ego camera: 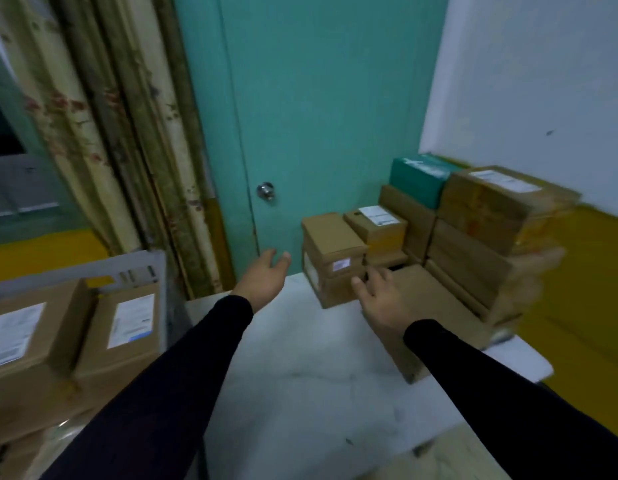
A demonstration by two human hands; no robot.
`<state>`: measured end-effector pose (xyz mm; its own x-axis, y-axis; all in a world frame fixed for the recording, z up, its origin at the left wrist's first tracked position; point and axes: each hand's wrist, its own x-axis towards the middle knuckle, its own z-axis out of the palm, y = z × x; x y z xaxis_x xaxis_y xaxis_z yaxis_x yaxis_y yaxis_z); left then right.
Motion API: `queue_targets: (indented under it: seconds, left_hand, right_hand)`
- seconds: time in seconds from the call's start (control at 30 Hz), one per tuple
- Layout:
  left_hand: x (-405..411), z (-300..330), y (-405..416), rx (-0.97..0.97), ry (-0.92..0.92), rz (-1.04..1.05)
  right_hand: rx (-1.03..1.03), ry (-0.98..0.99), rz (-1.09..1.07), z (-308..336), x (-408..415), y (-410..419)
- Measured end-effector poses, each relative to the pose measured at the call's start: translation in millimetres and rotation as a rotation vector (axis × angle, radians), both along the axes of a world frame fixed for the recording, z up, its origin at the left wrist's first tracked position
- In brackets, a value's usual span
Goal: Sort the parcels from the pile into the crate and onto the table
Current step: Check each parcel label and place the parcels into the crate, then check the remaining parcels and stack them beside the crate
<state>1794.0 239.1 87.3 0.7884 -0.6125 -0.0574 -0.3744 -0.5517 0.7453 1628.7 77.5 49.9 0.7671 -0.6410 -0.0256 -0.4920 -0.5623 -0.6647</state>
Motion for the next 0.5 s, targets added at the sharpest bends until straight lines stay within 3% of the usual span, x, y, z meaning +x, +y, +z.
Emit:
queue_targets:
  seconds: [0.2, 0.3, 0.4, 0.5]
  left_hand:
    - [-52, -34, -88, -0.098, 0.243, 0.028]
    - [-84, -61, -138, -0.082, 0.389, 0.053]
    - [-111, -90, -174, -0.042, 0.48, 0.066]
    - [-137, -118, -204, 0.043, 0.557, 0.092]
  right_hand:
    - [0.063, 0.2, -0.168, -28, -62, -91]
    - [-0.081, 0.341, -0.119, -56, -93, -143]
    - [-0.131, 0.352, -0.229, -96, -109, -180]
    - [-0.04, 0.345, -0.303, -127, -118, -208]
